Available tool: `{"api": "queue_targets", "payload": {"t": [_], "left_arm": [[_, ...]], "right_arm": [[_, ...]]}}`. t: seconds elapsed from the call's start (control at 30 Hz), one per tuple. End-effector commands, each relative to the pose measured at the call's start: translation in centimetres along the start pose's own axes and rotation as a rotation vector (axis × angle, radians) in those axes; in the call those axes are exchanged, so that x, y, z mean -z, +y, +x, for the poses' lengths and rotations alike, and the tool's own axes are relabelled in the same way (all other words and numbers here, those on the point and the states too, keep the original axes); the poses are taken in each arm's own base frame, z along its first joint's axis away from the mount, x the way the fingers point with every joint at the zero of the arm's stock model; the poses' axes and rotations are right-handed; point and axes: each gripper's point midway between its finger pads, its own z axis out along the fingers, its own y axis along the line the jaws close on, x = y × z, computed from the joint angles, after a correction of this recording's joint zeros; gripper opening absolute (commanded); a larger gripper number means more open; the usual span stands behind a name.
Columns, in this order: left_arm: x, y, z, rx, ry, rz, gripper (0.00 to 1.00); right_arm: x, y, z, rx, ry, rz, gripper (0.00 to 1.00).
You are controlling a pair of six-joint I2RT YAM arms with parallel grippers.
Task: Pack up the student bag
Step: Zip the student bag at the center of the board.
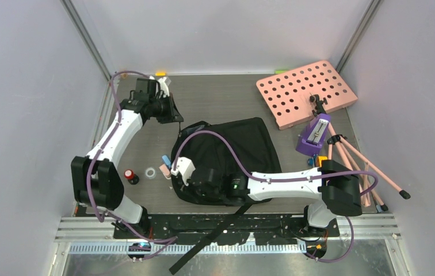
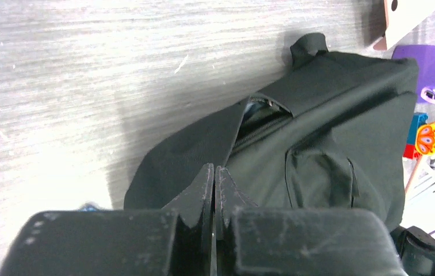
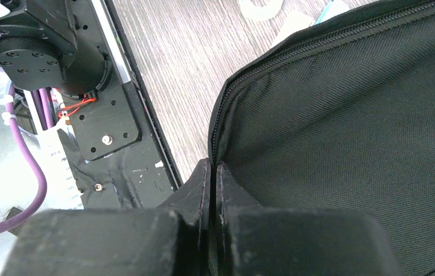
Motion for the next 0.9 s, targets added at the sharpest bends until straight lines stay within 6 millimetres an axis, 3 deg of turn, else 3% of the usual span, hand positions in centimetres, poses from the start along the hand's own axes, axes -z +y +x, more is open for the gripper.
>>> {"api": "queue_targets", "payload": {"t": [0.0,0.2,0.33,0.43,0.57,0.73,0.87], "left_arm": [[-0.6,-1.7,-7.5,-0.078,-0.216,0.026,0.00],[-3.5,-4.3,-8.5,-0.128,-0.199,0.098,0.00],[-5.2,-6.1,-7.3,-0.171,-0.151,0.137,0.00],[-5.4,-6.1,-6.0,-0.159,-0.117,0.150,0.00],[-4.6,-6.7,-4.6,-0.162,-0.058,0.190,0.00],[-4.8,-7.3,-3.1,-0.189,0.001,0.201,0.00],[-5.0,-7.5,-2.1,-0.197,0.030,0.190,0.00]], "right_arm": [[1.8,4.8,-1.6,-0.023,-0.048,-0.185,0.00],[2.1,4.8,-2.5,-0.044,-0.090,-0.185,0.00],[2.3,3.9,-3.4,-0.070,-0.122,-0.132,0.01],[2.7,2.4,-4.2,-0.085,-0.147,-0.048,0.14],[4.3,-1.5,-5.0,-0.081,-0.168,0.142,0.36],[8.9,-7.9,-6.6,-0.107,-0.219,0.384,0.67],[11.5,-12.7,-7.1,-0.219,-0.227,0.432,0.74]]}}
